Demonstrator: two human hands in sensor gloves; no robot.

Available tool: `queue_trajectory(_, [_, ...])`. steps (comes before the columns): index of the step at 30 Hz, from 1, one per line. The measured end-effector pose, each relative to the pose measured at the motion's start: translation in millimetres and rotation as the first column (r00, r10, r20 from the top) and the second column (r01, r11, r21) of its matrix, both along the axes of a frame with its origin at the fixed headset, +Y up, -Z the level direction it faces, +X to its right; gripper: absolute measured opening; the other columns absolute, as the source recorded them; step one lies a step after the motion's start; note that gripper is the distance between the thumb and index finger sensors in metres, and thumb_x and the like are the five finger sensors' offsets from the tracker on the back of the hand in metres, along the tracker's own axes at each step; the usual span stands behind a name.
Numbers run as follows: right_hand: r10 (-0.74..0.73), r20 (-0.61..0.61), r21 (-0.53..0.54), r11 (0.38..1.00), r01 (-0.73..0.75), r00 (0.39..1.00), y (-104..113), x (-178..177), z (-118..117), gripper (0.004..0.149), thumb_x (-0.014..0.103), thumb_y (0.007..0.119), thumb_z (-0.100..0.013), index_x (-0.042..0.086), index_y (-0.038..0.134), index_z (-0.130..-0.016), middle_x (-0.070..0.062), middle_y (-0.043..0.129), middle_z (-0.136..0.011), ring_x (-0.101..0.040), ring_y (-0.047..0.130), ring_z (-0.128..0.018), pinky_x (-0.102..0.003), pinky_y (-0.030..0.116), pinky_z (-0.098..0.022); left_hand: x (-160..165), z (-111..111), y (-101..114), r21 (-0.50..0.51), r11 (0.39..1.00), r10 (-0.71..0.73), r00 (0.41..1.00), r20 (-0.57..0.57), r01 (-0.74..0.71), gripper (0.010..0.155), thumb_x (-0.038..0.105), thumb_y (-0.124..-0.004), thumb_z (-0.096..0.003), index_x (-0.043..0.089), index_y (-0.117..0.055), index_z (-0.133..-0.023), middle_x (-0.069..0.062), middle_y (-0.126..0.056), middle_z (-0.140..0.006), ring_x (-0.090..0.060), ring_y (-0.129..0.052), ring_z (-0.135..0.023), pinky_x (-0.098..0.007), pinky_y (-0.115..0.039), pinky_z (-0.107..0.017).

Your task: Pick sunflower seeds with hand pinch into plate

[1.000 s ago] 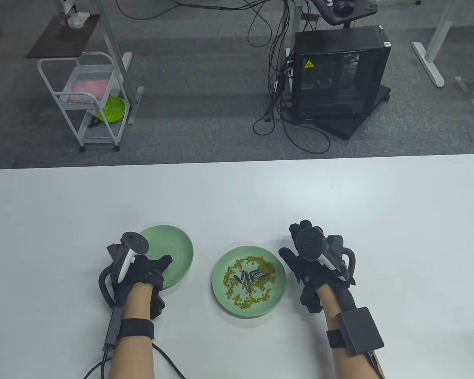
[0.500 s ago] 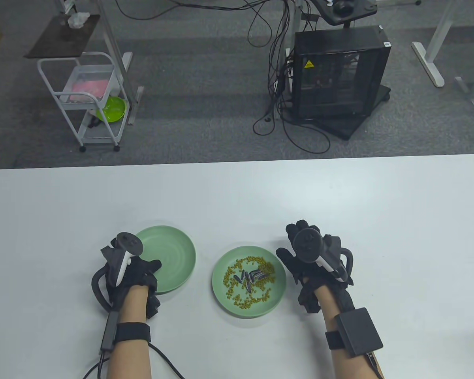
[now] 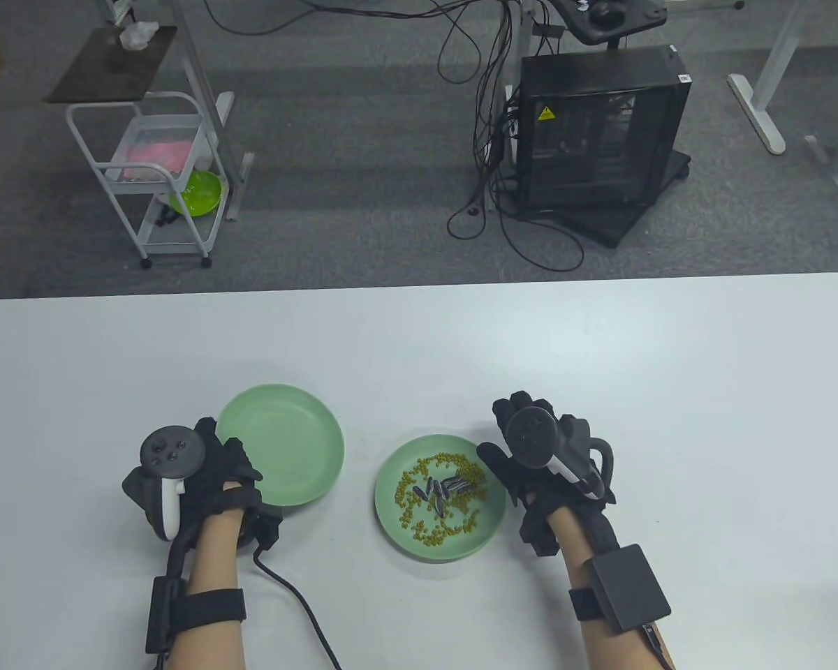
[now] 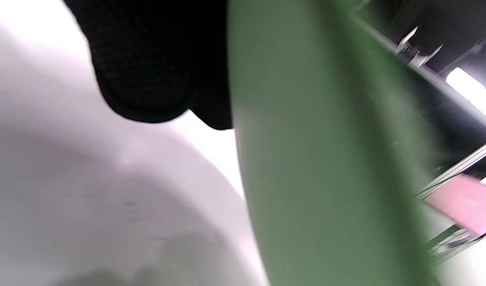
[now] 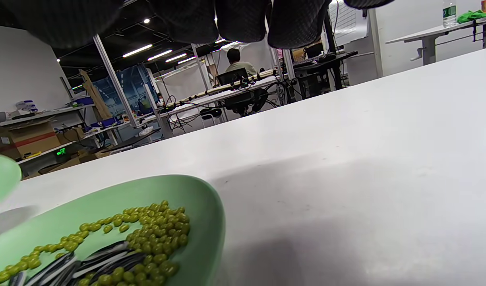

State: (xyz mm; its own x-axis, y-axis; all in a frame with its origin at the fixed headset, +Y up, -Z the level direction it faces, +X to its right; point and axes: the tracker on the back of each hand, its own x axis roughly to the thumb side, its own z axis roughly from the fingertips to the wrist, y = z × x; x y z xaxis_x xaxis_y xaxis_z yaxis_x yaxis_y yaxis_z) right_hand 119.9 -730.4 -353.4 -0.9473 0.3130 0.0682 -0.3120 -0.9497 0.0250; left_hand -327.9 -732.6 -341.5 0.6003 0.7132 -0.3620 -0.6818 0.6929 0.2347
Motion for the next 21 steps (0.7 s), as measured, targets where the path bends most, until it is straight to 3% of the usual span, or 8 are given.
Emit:
queue_trajectory(2, [0.02,-0.025,-0.003,1.0,-0.021,0.999,-1,-6,1,0.076,0.064,0.056,-0.037,0.03,0.046,-0.104,-0.003,0.044,-0.115,-0.038,0.056,-0.107,-0.066,0.044,-0.071,1,4,3,0.062,0.988,0.138,0.99,0.017,-0.138,0.062,0.027,-0.07,-0.0491,0.009,-0.047,-0.104,-0.012,-0.072,-0.09,-0.012,-0.106,-0.053,-0.031,-0.095,-0.036])
queue_trajectory(6, [0.069,-0.081,-0.011,0.997,-0.07,0.994,-3,-19,3,0.075,0.064,0.057,-0.037,0.032,0.046,-0.104,-0.004,0.038,-0.116,-0.038,0.051,-0.108,-0.067,0.041,-0.071,10,8,-1,0.091,0.945,0.308,0.949,0.07,-0.313,0.062,0.027,-0.069,-0.0489,0.006,-0.048,-0.103,-0.013,-0.08,-0.088,-0.015,-0.107,-0.054,-0.033,-0.095,-0.036])
queue_trajectory(11, [0.148,-0.189,-0.031,0.987,-0.157,0.971,-11,-44,9,0.069,0.062,0.061,-0.037,0.038,0.051,-0.101,-0.002,0.041,-0.114,-0.037,0.048,-0.108,-0.068,0.038,-0.072,23,10,-17,0.064,0.878,0.464,0.877,0.128,-0.474,0.064,0.027,-0.068,-0.0488,0.005,-0.046,-0.104,-0.013,-0.081,-0.086,-0.016,-0.106,-0.054,-0.035,-0.094,-0.036])
queue_trajectory(21, [0.343,-0.299,-0.005,0.932,-0.362,0.89,-32,-87,18,0.057,0.052,0.071,-0.038,0.047,0.061,-0.094,0.006,0.051,-0.109,-0.031,0.054,-0.106,-0.067,0.035,-0.073,25,16,-43,-0.006,0.786,0.614,0.778,0.133,-0.618,0.063,0.028,-0.067,-0.0489,0.006,-0.048,-0.104,-0.014,-0.082,-0.086,-0.015,-0.106,-0.053,-0.035,-0.094,-0.035])
